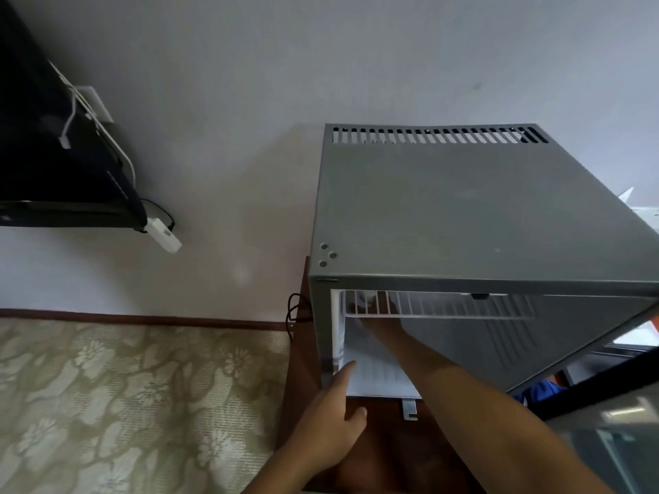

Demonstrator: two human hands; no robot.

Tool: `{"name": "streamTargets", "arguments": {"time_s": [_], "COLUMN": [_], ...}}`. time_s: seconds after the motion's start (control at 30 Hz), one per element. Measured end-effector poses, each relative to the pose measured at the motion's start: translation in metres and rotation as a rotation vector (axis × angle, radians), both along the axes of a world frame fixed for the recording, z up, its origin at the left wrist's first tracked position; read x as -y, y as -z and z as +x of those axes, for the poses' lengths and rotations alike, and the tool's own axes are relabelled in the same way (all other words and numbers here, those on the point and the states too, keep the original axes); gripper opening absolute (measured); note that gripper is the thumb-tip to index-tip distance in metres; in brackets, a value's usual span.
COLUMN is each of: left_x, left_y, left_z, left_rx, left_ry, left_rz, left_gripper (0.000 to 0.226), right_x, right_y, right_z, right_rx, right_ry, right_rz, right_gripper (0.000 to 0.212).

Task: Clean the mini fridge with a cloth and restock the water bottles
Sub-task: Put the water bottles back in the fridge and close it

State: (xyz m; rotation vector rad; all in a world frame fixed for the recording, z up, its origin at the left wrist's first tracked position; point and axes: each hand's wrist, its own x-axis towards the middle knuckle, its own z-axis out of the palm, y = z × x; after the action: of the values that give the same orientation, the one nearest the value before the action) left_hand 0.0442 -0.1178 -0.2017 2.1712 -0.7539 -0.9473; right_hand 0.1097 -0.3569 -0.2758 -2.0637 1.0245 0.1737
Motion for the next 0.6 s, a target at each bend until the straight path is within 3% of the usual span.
{"name": "streamTargets", "arguments": {"time_s": [0.07,0.1,0.23,0.3,0.4,0.6], "left_x": [-0.006,-0.008,-0.019,-0.025,-0.038,-0.076], "left_y": [-0.005,-0.007,-0.013,-0.013,-0.025,-0.054], "left_z": [-0.002,-0.003,-0.006,-0.009,-0.023,-0.063], "left_rx": [0.013,0.016,0.076,0.180,0.365,0.601], "left_ry": [0.009,0.015,0.024,0.047,0.072,0.095], "left_rz": [-0.003,0.002,-0.011,-0.001,-0.011,-0.061], "left_gripper": [0.074,0.074,0.073,0.069,0.061,0.057], "right_x": [0.002,0.001,-0.016,-0.033,-0.074,-0.152], "right_y": [0.007,0.003,-0.033,-0.035,-0.047,-0.106], "right_z": [-0.004,-0.006,-0.023,-0.043,-0.092,-0.188], "right_rx": [0.038,0.039,0.109,0.195,0.262,0.221], "right_ry": [0.002,-0.008,0.112,0.191,0.164,0.009], "right_rz": [0.084,0.116,0.077,0.025,-0.143,-0.361], "right_gripper": [0.082,0.084,0.047,0.039,0.040,0.052]}}
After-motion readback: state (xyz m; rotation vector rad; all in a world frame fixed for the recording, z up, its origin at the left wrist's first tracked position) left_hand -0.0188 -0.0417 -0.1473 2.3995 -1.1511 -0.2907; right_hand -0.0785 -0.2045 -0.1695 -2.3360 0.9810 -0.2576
